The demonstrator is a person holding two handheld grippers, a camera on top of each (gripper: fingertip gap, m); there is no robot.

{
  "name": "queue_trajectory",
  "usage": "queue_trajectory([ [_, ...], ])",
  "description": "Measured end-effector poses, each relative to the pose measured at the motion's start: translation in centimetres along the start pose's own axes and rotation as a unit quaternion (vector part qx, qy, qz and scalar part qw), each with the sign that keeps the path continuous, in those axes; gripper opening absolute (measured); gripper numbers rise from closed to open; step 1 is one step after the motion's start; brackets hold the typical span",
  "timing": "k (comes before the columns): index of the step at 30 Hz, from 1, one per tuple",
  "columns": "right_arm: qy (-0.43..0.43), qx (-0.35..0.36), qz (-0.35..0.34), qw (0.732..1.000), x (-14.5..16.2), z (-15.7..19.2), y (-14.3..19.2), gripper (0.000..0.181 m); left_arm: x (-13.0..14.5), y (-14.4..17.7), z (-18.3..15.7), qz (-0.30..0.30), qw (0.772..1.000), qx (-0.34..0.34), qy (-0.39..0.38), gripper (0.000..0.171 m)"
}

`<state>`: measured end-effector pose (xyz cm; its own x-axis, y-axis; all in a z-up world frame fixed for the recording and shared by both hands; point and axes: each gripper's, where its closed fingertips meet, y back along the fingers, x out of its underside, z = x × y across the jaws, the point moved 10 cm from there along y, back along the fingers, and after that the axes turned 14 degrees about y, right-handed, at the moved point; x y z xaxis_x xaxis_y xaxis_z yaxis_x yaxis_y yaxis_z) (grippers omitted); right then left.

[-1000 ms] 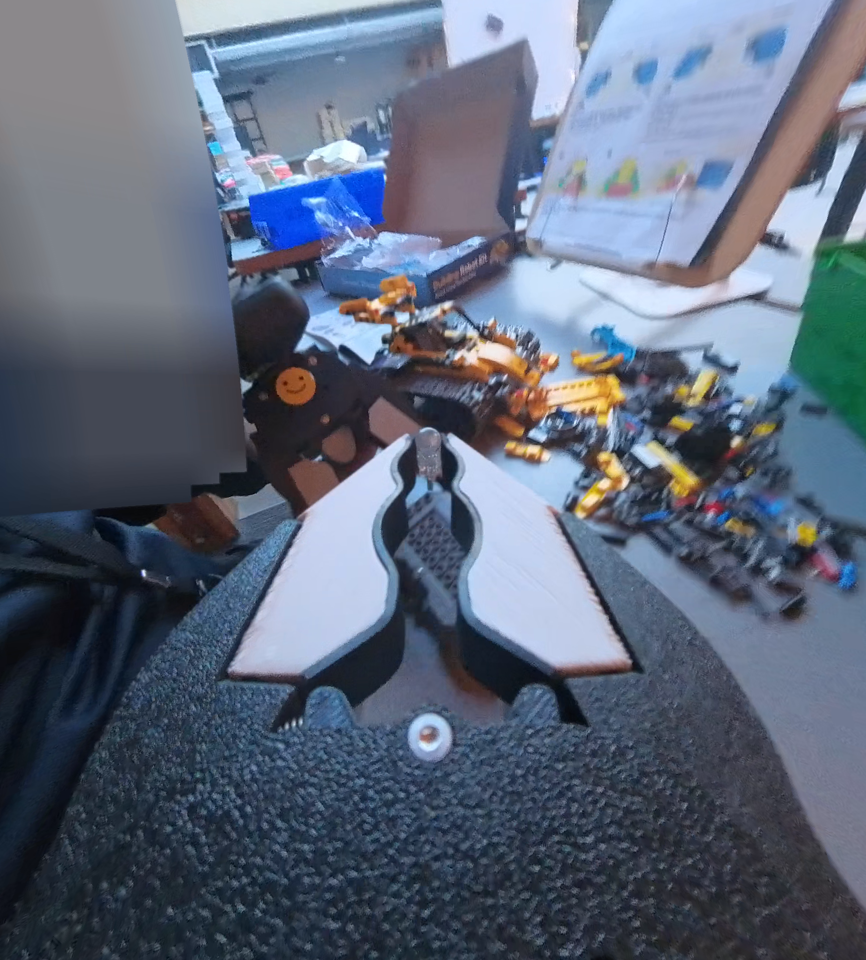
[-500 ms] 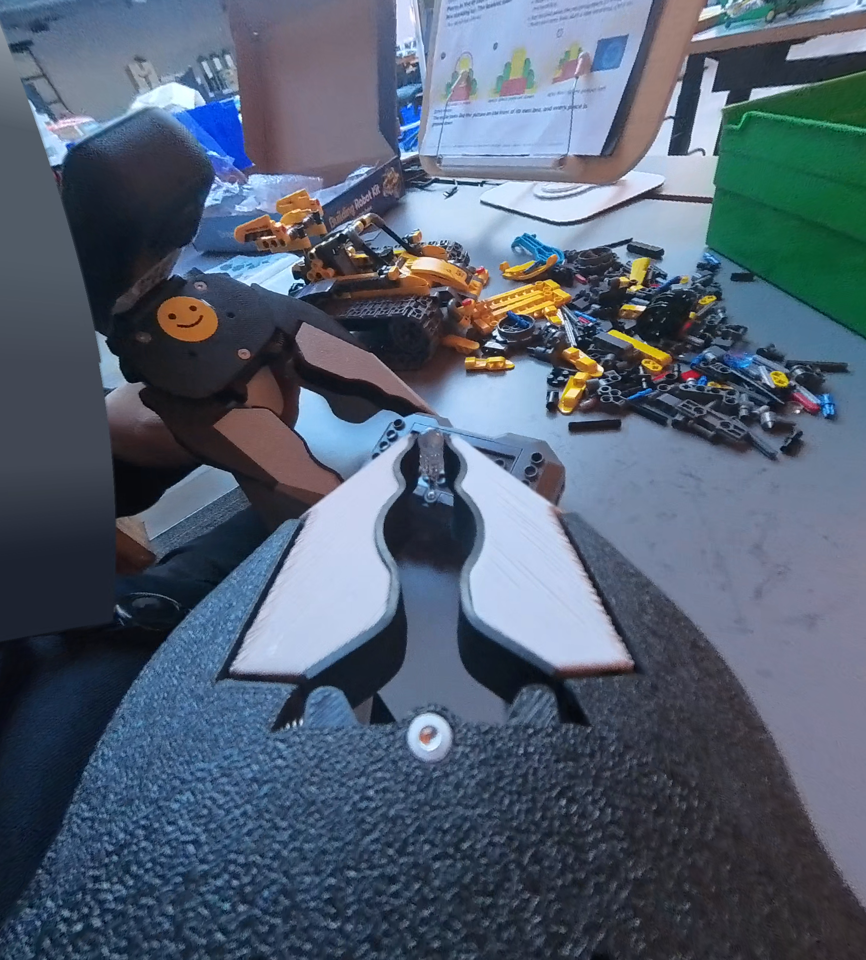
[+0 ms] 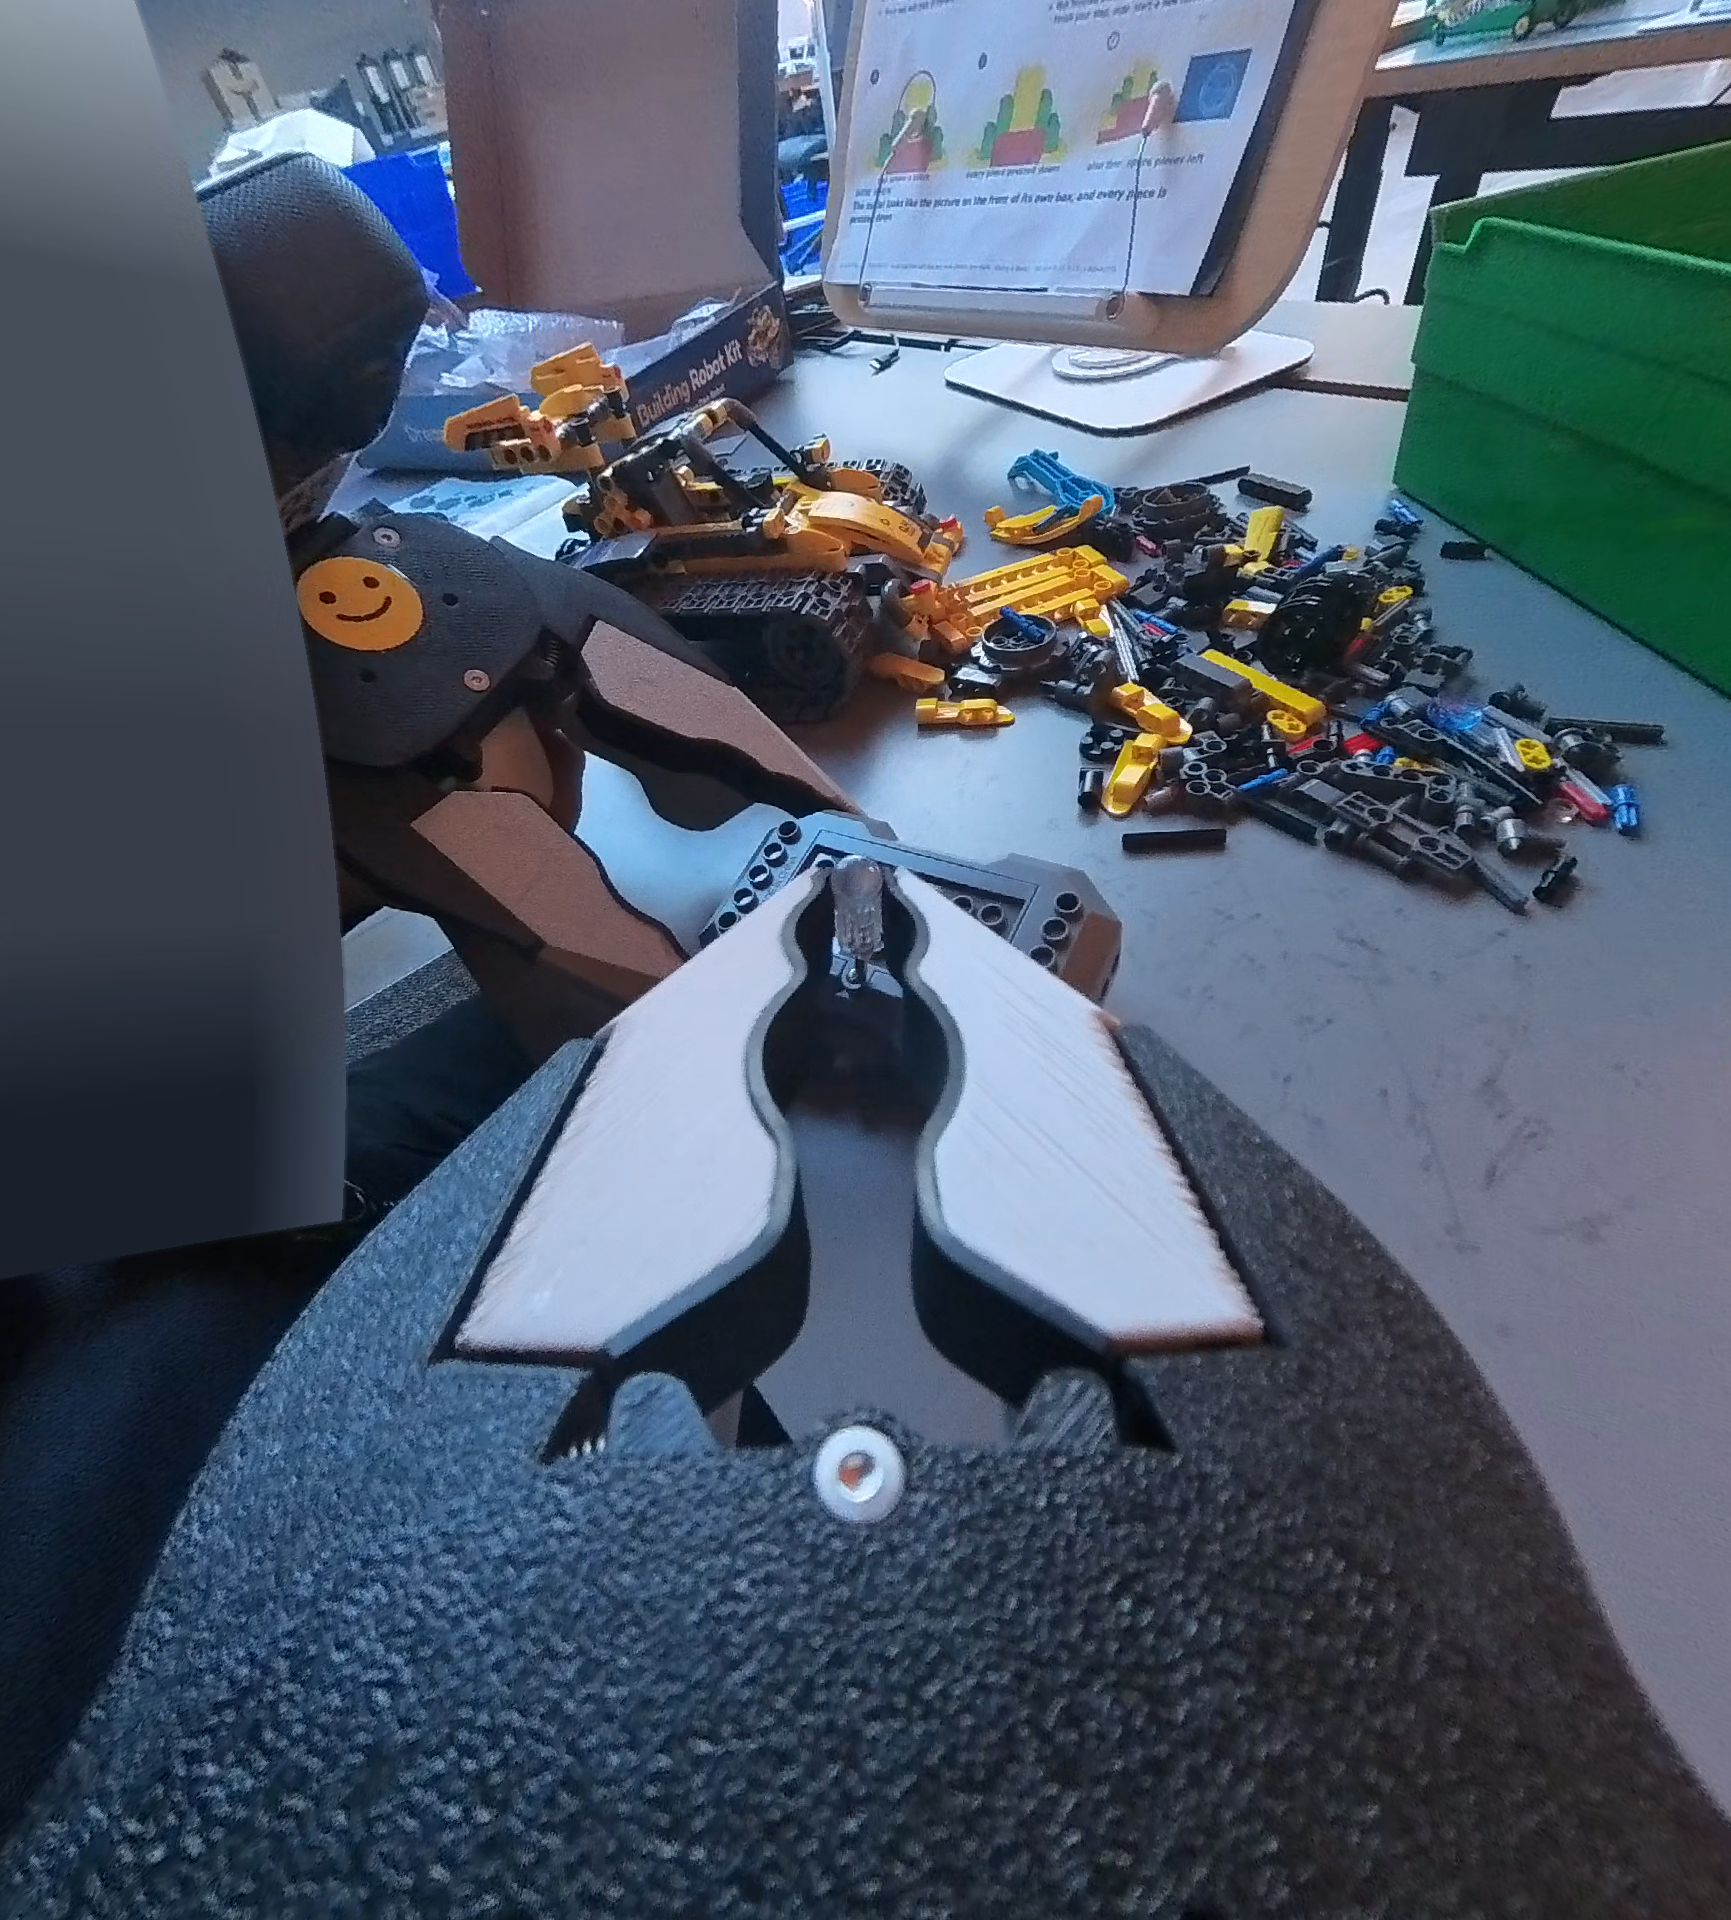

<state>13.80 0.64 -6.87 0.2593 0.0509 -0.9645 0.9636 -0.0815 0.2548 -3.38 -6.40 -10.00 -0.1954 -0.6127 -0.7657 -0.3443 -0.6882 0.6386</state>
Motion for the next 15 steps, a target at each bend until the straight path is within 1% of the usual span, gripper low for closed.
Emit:
queue_trajectory([
  [10, 0.027, 0.003, 0.001, 1.0, -0.16, 0.51, -0.09, 0.008, -0.02, -0.03, -0.04, 0.0, 1.0, 0.001, 0.002, 0.07],
  [15, 0.028, 0.003, 0.005, 1.0, -0.16, 0.44, -0.17, 0.009, -0.03, -0.04, -0.01, 0.001, 1.0, 0.003, 0.004, 0.07],
])
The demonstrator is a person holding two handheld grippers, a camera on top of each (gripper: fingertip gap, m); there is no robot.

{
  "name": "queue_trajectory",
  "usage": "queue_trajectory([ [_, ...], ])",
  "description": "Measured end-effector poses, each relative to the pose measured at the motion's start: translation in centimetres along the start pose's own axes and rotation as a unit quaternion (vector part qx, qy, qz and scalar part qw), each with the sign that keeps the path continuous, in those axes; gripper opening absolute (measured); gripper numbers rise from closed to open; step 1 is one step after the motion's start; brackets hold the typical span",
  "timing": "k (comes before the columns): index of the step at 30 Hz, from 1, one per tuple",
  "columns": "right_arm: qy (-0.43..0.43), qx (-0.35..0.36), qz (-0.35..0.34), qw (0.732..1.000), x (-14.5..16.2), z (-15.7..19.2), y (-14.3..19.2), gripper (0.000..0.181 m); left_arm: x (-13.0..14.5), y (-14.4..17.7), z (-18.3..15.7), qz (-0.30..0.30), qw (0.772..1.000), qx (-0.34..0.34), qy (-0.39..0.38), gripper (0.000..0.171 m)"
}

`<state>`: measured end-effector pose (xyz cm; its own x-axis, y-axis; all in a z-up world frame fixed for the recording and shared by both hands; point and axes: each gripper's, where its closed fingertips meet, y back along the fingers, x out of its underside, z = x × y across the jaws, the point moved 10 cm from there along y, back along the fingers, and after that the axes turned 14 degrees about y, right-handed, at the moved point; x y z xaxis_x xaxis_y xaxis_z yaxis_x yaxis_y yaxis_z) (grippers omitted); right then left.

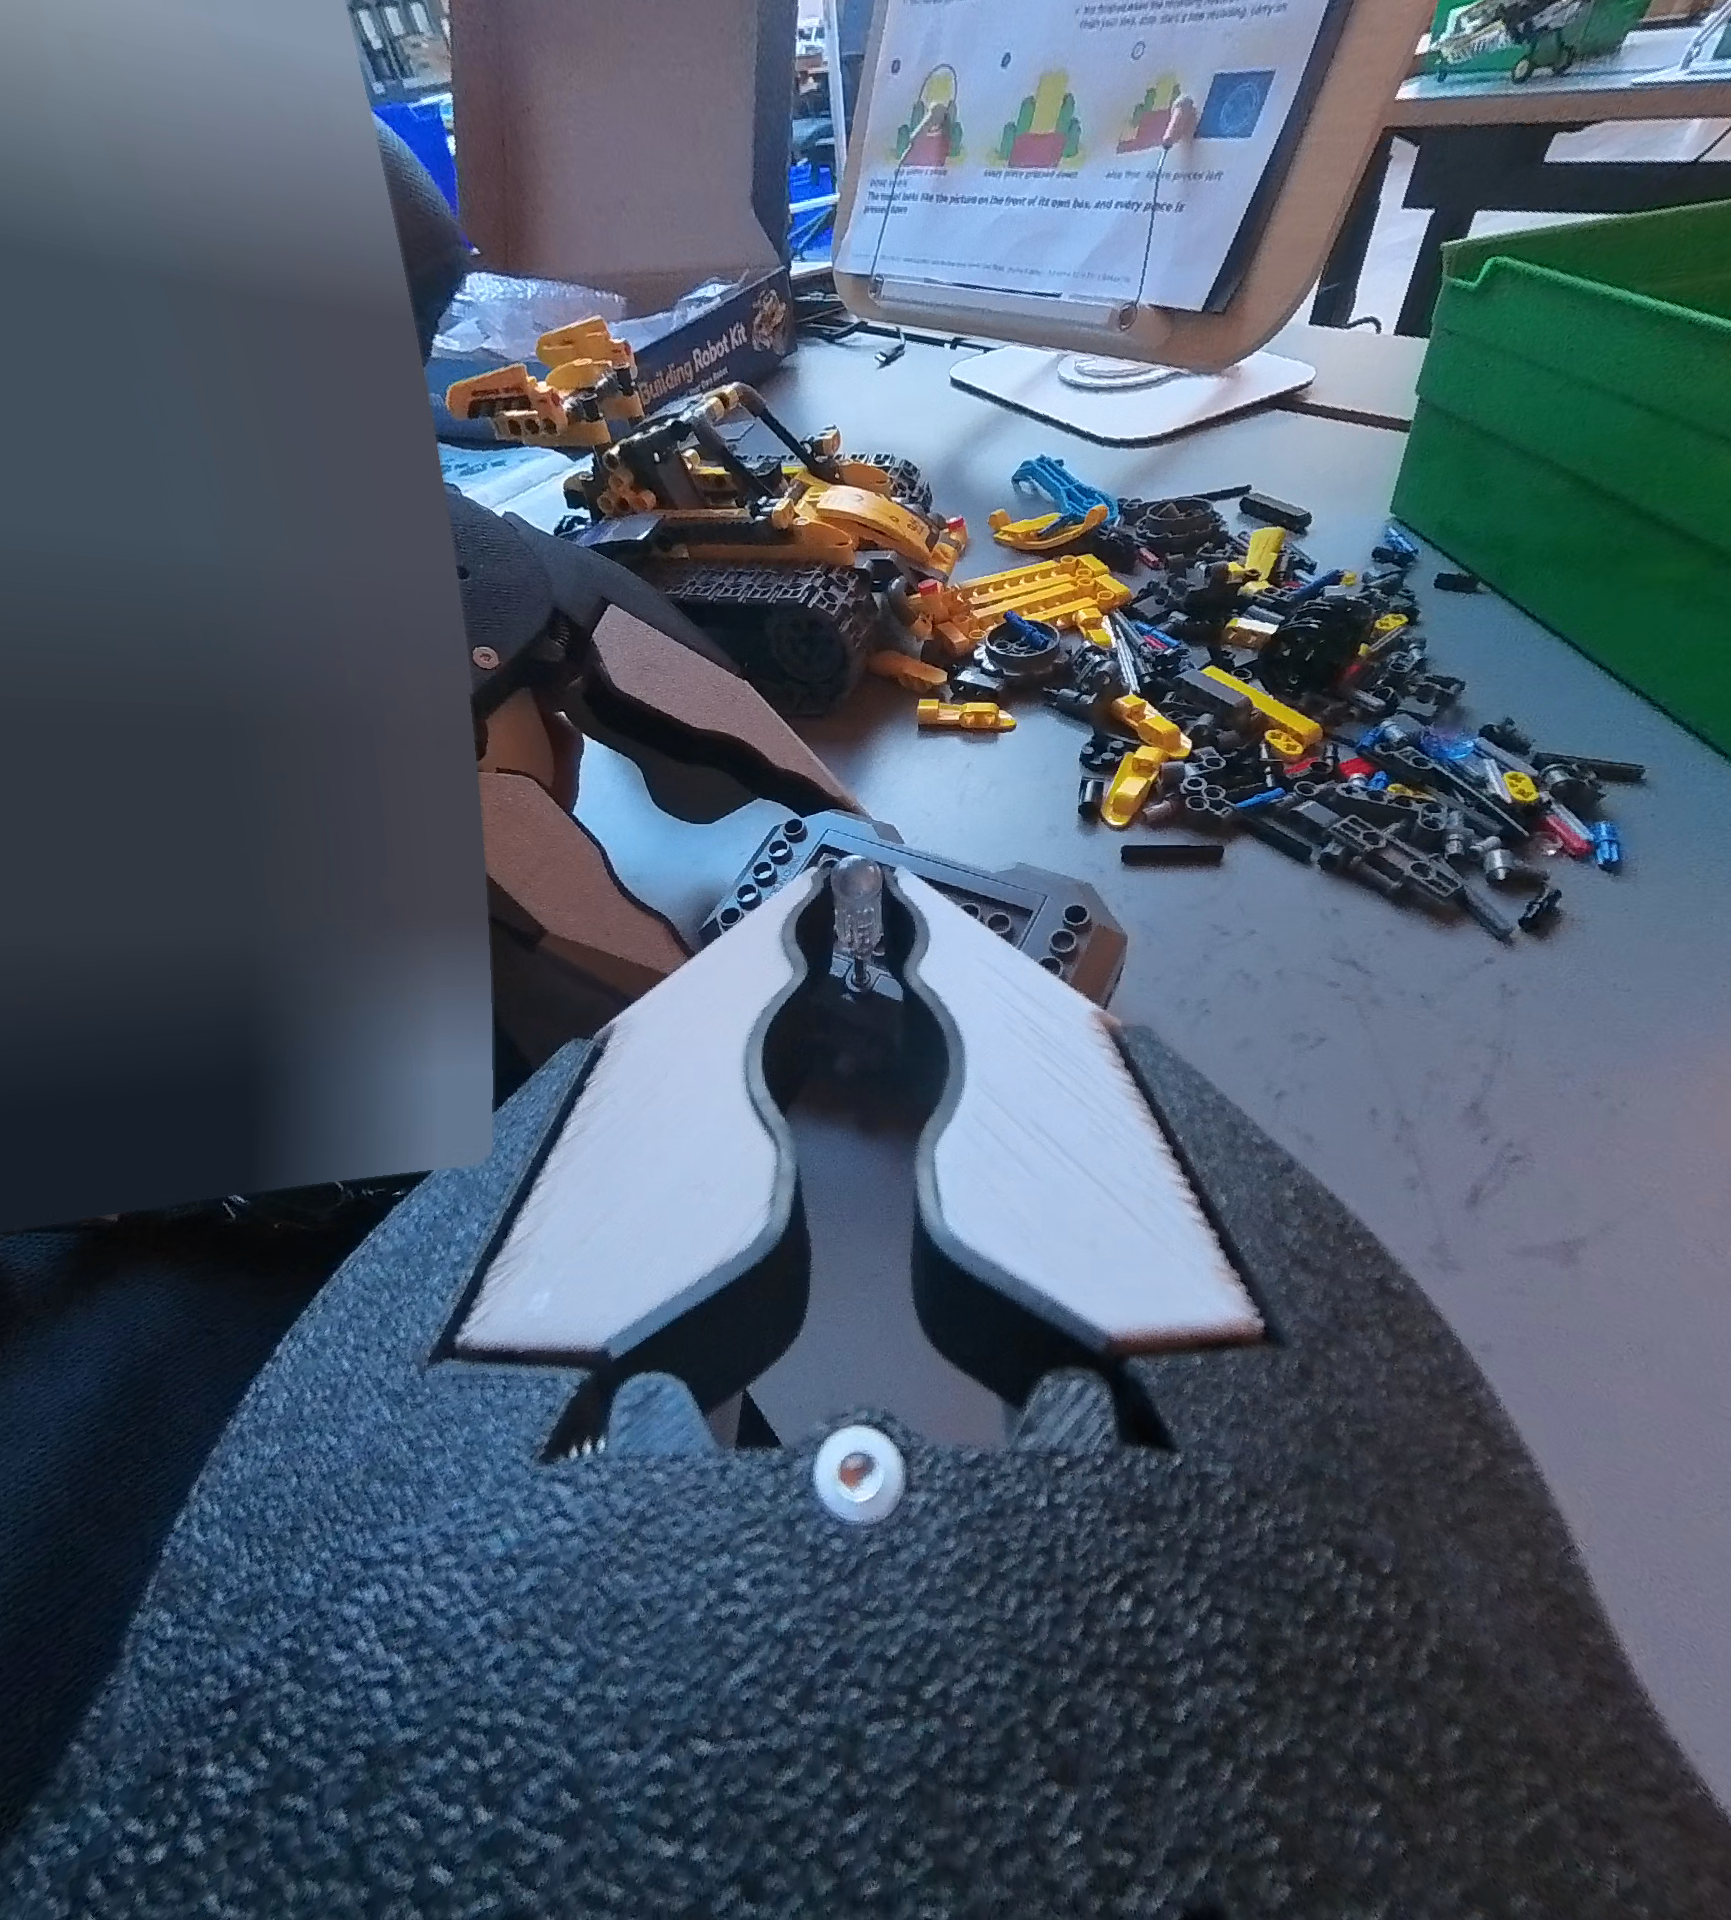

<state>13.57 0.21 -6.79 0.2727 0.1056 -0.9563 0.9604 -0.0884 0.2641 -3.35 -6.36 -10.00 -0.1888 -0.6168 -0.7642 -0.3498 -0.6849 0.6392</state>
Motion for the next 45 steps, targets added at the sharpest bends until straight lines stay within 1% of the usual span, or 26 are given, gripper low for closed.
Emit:
queue_trajectory([
  [5, 0.019, 0.001, 0.007, 1.0, -0.1, 0.2, 0.0, 0.008, 0.0, 0.0, 0.0, 0.0, 1.0, -0.001, -0.001, 0.07],
  [10, 0.096, -0.008, 0.036, 0.995, -0.9, 0.6, -0.3, 0.008, 0.0, 0.0, 0.0, 0.0, 1.0, 0.001, 0.001, 0.07],
  [12, 0.127, -0.026, 0.047, 0.99, -1.2, 0.5, -0.5, 0.008, 0.0, 0.0, 0.0, 0.0, 1.0, 0.0, -0.001, 0.07],
  [17, 0.15, -0.088, 0.079, 0.982, -2.1, -0.6, -1.0, 0.009, 0.0, 0.0, -0.1, -0.001, 1.0, -0.003, -0.006, 0.07],
  [19, 0.173, -0.11, 0.087, 0.975, -2.4, -0.8, -1.3, 0.009, 0.0, 0.0, -0.1, -0.001, 1.0, -0.004, -0.007, 0.07],
  [23, 0.216, -0.143, 0.083, 0.962, -2.6, -0.8, -1.7, 0.009, 0.0, 0.0, -0.1, -0.001, 1.0, -0.003, -0.008, 0.07],
  [29, 0.222, -0.218, 0.064, 0.948, -2.6, -2.4, -2.0, 0.008, 0.0, 0.0, 0.3, 0.002, 1.0, 0.016, -0.012, 0.07],
  [32, 0.252, -0.264, 0.063, 0.929, -2.9, -2.8, -2.3, 0.008, -0.1, 0.0, 0.6, 0.004, 0.999, 0.032, -0.025, 0.07],
  [39, 0.312, -0.376, 0.058, 0.87, -3.6, -3.4, -3.3, 0.008, 0.1, 0.3, 1.2, 0.007, 0.995, 0.068, -0.072, 0.07],
  [43, 0.343, -0.419, 0.049, 0.839, -4.0, -3.1, -4.1, 0.008, 0.4, 0.7, 1.6, 0.009, 0.992, 0.088, -0.091, 0.07],
  [45, 0.364, -0.441, 0.047, 0.819, -4.3, -2.7, -4.5, 0.008, 0.5, 0.8, 1.8, 0.008, 0.99, 0.095, -0.104, 0.07],
])
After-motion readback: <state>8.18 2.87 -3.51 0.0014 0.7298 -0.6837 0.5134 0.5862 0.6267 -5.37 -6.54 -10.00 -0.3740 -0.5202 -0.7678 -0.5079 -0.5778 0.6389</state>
